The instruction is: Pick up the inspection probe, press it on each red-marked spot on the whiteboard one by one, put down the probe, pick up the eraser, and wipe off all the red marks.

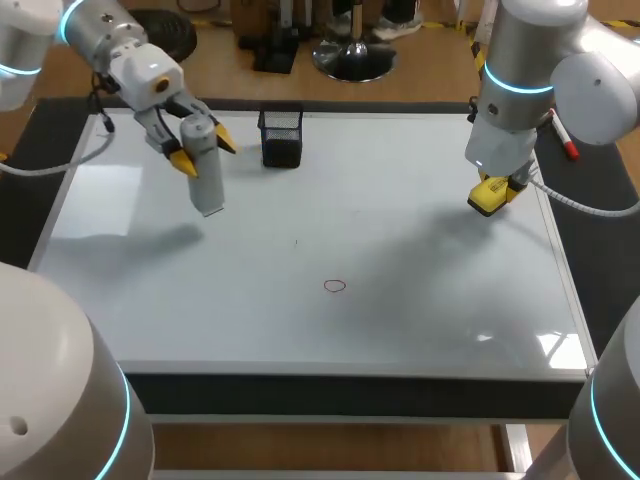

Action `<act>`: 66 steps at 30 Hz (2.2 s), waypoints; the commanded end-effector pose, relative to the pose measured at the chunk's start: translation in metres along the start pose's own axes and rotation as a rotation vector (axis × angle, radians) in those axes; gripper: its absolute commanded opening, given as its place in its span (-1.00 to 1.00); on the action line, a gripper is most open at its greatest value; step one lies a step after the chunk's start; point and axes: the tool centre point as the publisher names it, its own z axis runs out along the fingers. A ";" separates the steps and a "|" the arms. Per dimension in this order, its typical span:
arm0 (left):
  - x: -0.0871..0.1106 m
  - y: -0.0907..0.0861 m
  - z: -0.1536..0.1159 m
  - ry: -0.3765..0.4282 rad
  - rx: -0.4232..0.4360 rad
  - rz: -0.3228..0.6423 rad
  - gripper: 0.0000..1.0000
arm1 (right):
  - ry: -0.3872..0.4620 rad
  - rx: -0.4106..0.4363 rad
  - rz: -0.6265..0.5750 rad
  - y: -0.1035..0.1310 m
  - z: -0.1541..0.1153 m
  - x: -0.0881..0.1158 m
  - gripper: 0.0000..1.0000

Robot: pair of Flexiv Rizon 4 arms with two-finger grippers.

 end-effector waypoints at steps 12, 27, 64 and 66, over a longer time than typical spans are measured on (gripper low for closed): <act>0.009 0.011 -0.027 -0.028 0.012 -0.008 -1.00 | 0.002 0.002 -0.001 -0.001 0.000 0.000 -1.00; 0.009 0.012 -0.029 -0.029 0.017 -0.011 -1.00 | 0.002 0.002 -0.001 -0.001 0.000 0.000 -1.00; 0.009 0.012 -0.029 -0.029 0.017 -0.011 -1.00 | -0.032 0.046 -0.428 0.151 -0.030 -0.010 -1.00; 0.009 0.012 -0.029 -0.029 0.017 -0.011 -1.00 | -0.036 0.051 -0.458 0.164 -0.032 -0.012 -1.00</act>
